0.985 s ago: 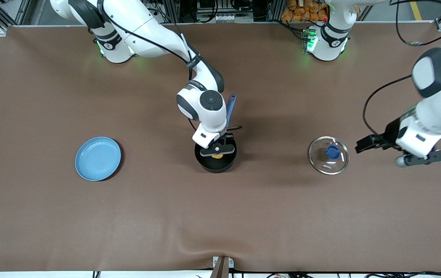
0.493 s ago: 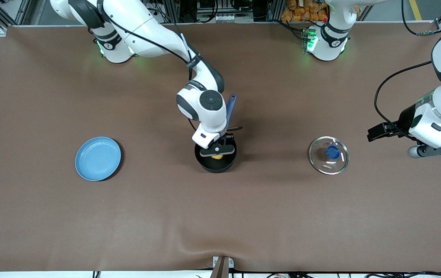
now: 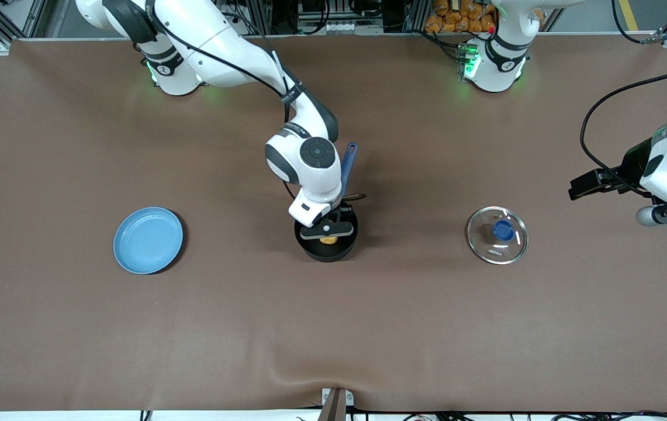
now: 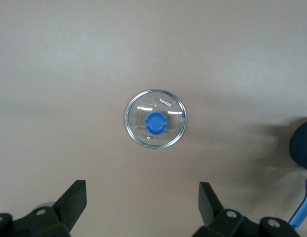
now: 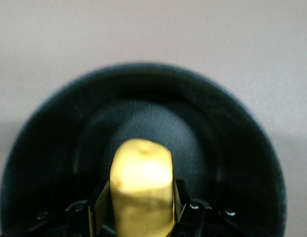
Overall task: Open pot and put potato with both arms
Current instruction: 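Lower the potato into the saucepan while the left gripper releases and withdraws, then open the right gripper to release the potato in the saucepan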
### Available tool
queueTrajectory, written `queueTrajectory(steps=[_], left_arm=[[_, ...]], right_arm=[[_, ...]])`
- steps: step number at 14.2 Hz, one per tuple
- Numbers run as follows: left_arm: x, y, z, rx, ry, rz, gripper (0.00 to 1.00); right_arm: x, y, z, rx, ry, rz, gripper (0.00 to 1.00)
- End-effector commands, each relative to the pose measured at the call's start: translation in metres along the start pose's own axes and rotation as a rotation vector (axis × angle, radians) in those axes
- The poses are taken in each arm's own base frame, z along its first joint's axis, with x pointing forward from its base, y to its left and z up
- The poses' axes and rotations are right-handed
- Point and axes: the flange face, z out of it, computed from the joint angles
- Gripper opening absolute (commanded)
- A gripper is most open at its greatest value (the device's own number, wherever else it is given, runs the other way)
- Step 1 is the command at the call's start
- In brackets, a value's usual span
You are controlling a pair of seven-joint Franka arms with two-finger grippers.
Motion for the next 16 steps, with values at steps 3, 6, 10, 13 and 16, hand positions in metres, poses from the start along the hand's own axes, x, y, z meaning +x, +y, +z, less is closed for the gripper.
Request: queueTrajectory(steps=[3,6,10,13,16], left_arm=[[-0.016,-0.002,-0.023,0.012,0.012,0.014,1.0],[-0.024,-0.002,-0.032,0.017,-0.001,0.009,1.0],[-0.045,0.002,-0.066,-0.035,0.051,0.018,1.0],[-0.054,0.005,-0.074,-0.052,0.055,0.027,1.0],[-0.067,0.001,-0.083,-0.044,0.037,0.028,1.0]], right_arm=[[0.018,0.011,-0.045,-0.029,-0.007,0.037,0.61],[0.03,0.024,-0.097,-0.028,-0.007,0.068,0.61],[0.048,0.062,-0.186,0.021,-0.034,0.102,0.61],[0.065,0.119,-0.254,-0.003,-0.051,0.117,0.84],[0.071,0.171,-0.311,-0.037,-0.091,0.145,1.0]])
